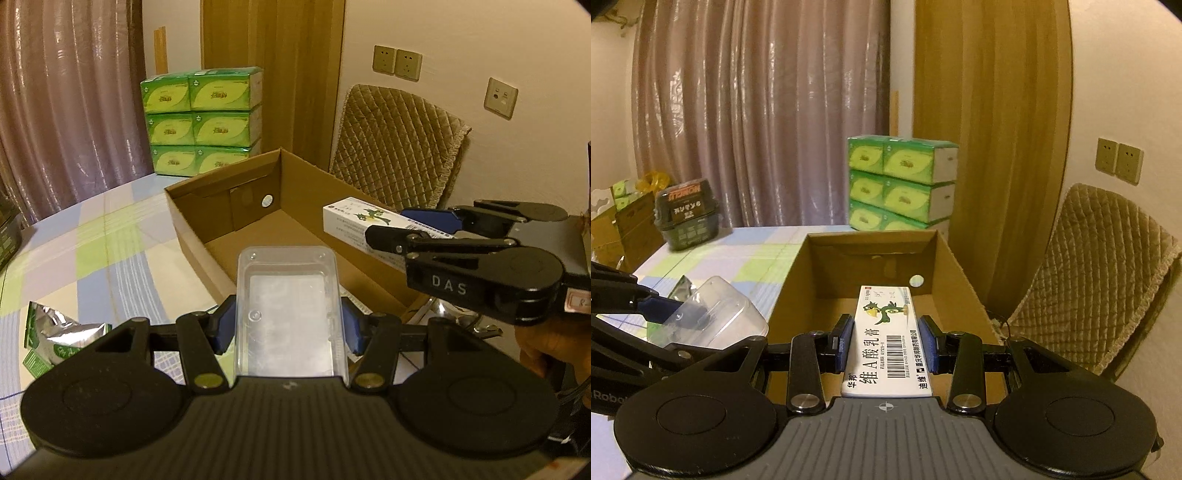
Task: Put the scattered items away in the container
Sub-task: 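Carry the tray and ointment box into the cardboard box and release both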
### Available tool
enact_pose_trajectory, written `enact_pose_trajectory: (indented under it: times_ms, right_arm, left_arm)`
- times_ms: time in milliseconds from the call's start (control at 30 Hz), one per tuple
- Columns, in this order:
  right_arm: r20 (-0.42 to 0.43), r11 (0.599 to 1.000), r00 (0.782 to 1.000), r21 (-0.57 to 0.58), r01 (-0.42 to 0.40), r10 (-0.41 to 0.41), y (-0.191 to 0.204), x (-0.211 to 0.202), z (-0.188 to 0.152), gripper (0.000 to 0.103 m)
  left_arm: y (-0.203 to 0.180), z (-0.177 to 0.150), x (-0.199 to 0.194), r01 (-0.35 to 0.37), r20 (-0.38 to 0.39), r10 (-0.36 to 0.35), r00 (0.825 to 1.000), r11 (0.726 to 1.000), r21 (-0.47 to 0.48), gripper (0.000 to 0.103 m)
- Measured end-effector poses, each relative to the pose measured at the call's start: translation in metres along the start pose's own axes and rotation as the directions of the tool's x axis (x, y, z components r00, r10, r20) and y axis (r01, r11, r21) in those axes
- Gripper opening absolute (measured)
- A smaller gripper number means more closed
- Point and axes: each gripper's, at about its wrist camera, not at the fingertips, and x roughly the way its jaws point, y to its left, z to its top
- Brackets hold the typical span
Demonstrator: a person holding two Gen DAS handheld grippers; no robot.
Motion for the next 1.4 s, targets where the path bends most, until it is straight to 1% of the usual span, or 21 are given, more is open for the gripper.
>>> enact_pose_trajectory:
  times_ms: [233,800,833,867,1000,1400]
  right_arm:
    - [0.0,1.0,1.0,0.024,0.015,-0.015,-0.016,0.002,-0.002,0.036]
    - [-0.023,0.997,0.999,0.067,0.038,-0.036,-0.04,0.013,-0.013,0.036]
    - [-0.024,0.997,0.999,0.068,0.039,-0.038,-0.041,0.014,-0.013,0.036]
    - [-0.025,0.997,0.999,0.07,0.04,-0.039,-0.042,0.014,-0.014,0.036]
    - [-0.03,0.997,0.999,0.072,0.041,-0.039,-0.043,0.015,-0.015,0.036]
    - [-0.031,0.998,0.999,0.061,0.015,-0.013,-0.032,0.018,-0.015,0.036]
  left_arm:
    - [-0.006,0.004,0.014,0.011,-0.01,-0.011,1.0,1.0,-0.004,0.052]
    - [-0.017,0.015,0.053,0.053,-0.027,-0.054,0.998,0.998,-0.035,0.052]
    - [-0.017,0.015,0.054,0.049,-0.027,-0.05,0.998,0.998,-0.037,0.059]
    - [-0.017,0.015,0.054,0.043,-0.022,-0.044,0.999,0.998,-0.035,0.062]
    - [-0.018,0.012,0.049,0.017,-0.015,-0.017,1.0,1.0,-0.013,0.062]
    - [-0.001,0.004,0.032,-0.011,-0.004,0.011,1.0,0.999,-0.05,0.063]
